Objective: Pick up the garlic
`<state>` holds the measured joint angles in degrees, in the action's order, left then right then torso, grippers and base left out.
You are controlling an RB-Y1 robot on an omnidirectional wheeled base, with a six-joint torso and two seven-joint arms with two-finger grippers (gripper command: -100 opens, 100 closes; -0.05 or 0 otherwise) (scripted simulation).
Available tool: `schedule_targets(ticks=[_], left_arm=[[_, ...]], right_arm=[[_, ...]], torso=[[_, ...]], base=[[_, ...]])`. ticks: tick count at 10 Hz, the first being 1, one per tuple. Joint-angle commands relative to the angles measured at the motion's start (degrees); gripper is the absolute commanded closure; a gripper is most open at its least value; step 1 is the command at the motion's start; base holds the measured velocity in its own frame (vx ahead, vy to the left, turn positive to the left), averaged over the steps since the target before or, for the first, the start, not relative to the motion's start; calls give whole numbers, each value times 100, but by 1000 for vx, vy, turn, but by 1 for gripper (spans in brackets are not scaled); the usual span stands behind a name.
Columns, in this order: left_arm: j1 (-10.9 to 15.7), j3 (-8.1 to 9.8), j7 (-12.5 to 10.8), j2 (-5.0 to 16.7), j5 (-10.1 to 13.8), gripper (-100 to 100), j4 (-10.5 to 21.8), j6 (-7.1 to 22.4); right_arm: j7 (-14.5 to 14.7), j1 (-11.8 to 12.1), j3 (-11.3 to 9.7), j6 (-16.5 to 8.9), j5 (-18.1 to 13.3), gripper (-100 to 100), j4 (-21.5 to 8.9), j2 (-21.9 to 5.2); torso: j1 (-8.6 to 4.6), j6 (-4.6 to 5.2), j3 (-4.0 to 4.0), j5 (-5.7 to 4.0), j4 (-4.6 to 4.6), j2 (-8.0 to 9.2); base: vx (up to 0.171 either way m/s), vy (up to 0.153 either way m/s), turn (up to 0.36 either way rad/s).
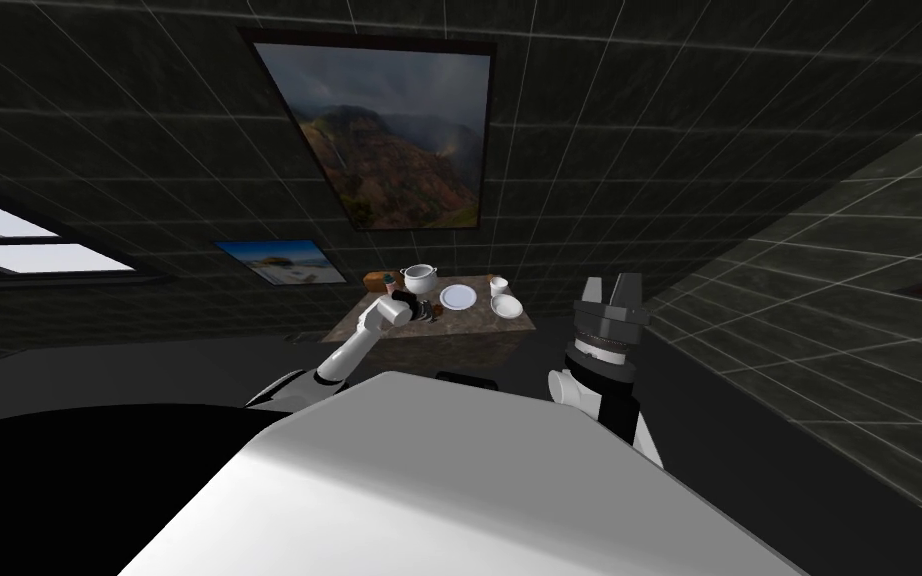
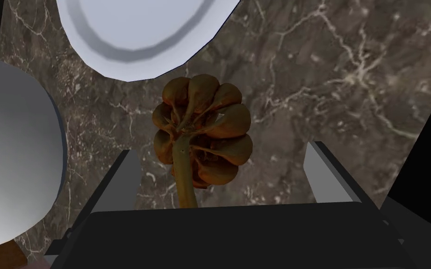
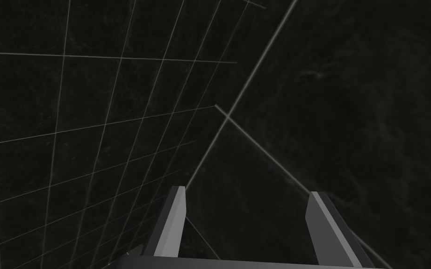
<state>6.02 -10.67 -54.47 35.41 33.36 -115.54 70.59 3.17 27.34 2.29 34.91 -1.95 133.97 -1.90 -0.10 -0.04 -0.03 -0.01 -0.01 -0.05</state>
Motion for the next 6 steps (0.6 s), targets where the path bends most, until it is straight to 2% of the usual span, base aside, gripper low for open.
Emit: schedule_targets(ticks=[1,3,4,6], left_arm=[[67,30,-92,50,18,-100,37,197],[241,108,-315,168,20,-100,146,527],[241,108,-315,168,20,-100,146,569],[383,186,-498,257,7,-100,239,866]], right_arm=[[0,0,0,0,0,0,0,0],[0,0,0,0,0,0,0,0],[0,0,0,0,0,0,0,0],[0,0,0,0,0,0,0,0]], torso=[[0,0,0,0,0,0],[2,-1,1,0,0,2],[-1,0,1,0,0,1],[1,-1,0,0,0,1]], base=[[4,-15,-15],[1,-22,-38],[3,-20,-12],[6,-24,-25]])
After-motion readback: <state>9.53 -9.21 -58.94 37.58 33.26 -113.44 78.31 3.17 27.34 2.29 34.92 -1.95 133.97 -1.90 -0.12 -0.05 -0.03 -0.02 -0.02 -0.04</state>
